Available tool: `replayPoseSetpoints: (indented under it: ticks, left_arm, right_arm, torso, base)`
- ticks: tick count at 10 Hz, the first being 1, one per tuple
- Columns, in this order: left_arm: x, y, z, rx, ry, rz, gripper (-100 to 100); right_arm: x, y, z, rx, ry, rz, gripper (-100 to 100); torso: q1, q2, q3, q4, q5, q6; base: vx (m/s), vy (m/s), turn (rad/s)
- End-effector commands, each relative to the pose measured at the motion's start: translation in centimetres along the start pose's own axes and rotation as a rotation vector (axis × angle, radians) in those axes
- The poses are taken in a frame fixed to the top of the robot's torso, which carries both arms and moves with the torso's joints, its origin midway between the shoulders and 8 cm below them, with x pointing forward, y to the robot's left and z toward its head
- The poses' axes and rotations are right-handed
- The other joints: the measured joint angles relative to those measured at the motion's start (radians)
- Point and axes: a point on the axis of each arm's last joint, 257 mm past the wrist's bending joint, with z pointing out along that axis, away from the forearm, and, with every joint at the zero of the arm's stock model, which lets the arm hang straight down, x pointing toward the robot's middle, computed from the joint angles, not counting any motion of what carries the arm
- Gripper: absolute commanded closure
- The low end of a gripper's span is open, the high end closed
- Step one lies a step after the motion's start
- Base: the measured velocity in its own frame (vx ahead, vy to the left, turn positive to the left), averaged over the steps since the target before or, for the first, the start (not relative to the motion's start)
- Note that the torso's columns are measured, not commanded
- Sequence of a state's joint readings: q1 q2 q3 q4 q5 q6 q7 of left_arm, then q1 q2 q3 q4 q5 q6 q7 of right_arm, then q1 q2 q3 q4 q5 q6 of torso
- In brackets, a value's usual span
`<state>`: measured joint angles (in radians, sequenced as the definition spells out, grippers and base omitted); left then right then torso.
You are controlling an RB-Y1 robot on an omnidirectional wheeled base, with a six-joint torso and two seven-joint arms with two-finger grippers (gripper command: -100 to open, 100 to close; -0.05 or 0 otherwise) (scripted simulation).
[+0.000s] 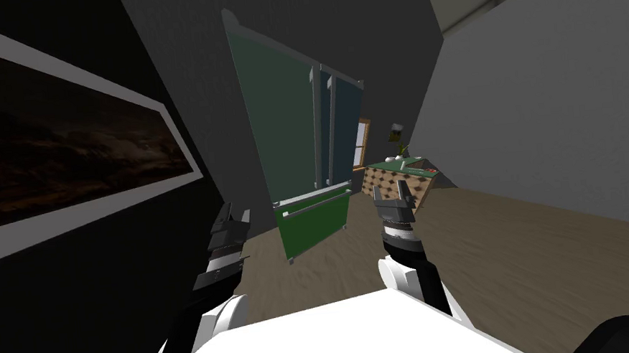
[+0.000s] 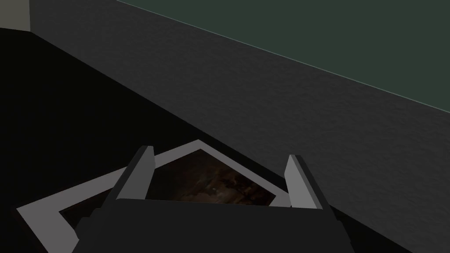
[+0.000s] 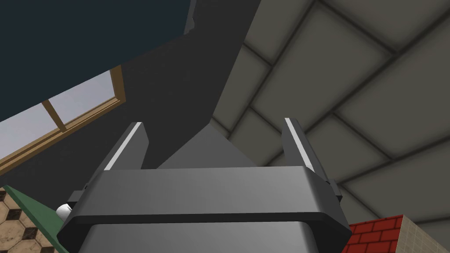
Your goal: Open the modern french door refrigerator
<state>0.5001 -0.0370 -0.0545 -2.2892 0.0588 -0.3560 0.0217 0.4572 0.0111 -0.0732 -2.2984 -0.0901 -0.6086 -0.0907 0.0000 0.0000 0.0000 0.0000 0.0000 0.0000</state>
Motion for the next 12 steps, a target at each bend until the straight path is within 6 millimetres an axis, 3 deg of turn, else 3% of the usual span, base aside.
replayPoseSetpoints:
  ticks: [1, 9, 10, 12]
  left_arm:
    - [0.0, 0.0, 0.0, 0.0, 0.0, 0.0, 0]
    - [0.0, 0.0, 0.0, 0.0, 0.0, 0.0, 0]
    - [0.4, 0.4, -0.1, -0.01, 0.043, 0.024, -100]
    - [0.7, 1.4, -0.4, -0.027, 0.09, 0.051, -100]
  right_arm:
    - [0.0, 0.0, 0.0, 0.0, 0.0, 0.0, 0]
    - [0.0, 0.0, 0.0, 0.0, 0.0, 0.0, 0]
    - [0.0, 0.0, 0.0, 0.0, 0.0, 0.0, 0]
    - [0.0, 0.0, 0.0, 0.0, 0.0, 0.0, 0]
  torso:
    - [0.0, 0.04, -0.082, 0.041, 0.0, 0.0]
    - [0.0, 0.618, -1.234, 0.617, 0.0, 0.0]
    - [0.0, 0.691, -1.382, 0.691, 0.0, 0.0]
    - [0.0, 0.733, -1.471, 0.734, 0.0, 0.0]
  base:
    - [0.0, 0.0, 0.0]
    - [0.0, 0.0, 0.0]
    - [0.02, -0.005, 0.006]
    - [0.039, -0.013, 0.012]
